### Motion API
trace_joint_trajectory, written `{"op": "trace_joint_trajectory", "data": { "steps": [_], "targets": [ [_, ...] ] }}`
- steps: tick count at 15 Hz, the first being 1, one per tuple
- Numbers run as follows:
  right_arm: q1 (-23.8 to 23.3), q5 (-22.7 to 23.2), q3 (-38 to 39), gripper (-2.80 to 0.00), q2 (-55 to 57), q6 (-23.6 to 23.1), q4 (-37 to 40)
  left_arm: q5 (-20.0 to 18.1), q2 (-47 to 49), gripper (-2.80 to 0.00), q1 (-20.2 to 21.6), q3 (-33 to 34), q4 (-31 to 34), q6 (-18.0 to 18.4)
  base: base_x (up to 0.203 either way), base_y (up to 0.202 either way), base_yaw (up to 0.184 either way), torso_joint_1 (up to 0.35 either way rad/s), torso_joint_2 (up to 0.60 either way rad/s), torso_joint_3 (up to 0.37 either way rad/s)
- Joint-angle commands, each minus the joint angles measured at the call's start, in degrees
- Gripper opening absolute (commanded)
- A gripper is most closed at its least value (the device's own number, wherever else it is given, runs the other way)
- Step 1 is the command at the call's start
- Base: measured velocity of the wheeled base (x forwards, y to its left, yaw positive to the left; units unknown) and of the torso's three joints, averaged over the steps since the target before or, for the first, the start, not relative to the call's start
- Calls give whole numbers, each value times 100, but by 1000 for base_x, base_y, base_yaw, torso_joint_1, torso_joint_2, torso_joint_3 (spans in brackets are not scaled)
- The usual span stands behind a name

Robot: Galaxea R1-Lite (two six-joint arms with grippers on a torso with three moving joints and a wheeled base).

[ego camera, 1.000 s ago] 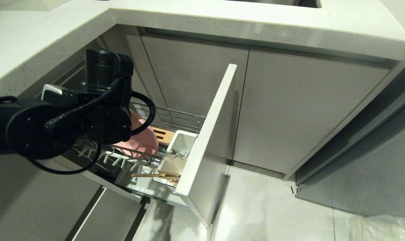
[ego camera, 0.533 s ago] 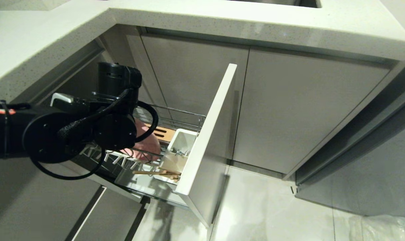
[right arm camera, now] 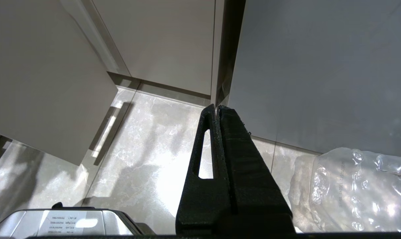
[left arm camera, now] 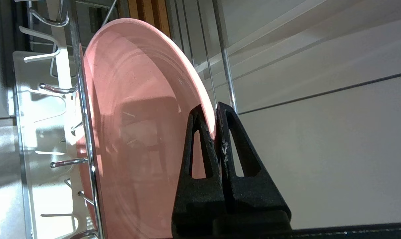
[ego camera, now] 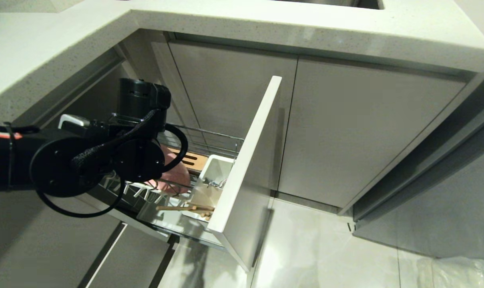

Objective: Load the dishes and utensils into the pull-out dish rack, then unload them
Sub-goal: Pick up the plate and place it in the cupboard

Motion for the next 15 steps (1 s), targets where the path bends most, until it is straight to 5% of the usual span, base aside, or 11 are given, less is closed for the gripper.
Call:
{"op": "trace_joint_trajectory", "data": {
  "steps": [1, 11, 12, 13, 15],
  "targets": [
    [0, 0, 0, -280, 5, 0, 0, 35, 9, -280, -7, -5, -19, -47, 0, 0, 0, 0, 0, 0],
    [0, 0, 0, -280, 5, 0, 0, 141, -34, -280, -42, -1, -1, -29, 0, 0, 0, 0, 0, 0],
    [0, 0, 0, -280, 5, 0, 0, 132, -34, -57, -49, -10, 60, -38, 0, 0, 0, 0, 0, 0],
    [0, 0, 0, -280, 5, 0, 0, 132, -34, 0, -64, -10, 131, -47, 0, 0, 0, 0, 0, 0],
    [0, 0, 0, -280, 5, 0, 0, 133, -29, 0, -86, -10, 251, -55, 0, 0, 0, 0, 0, 0]
  ]
}}
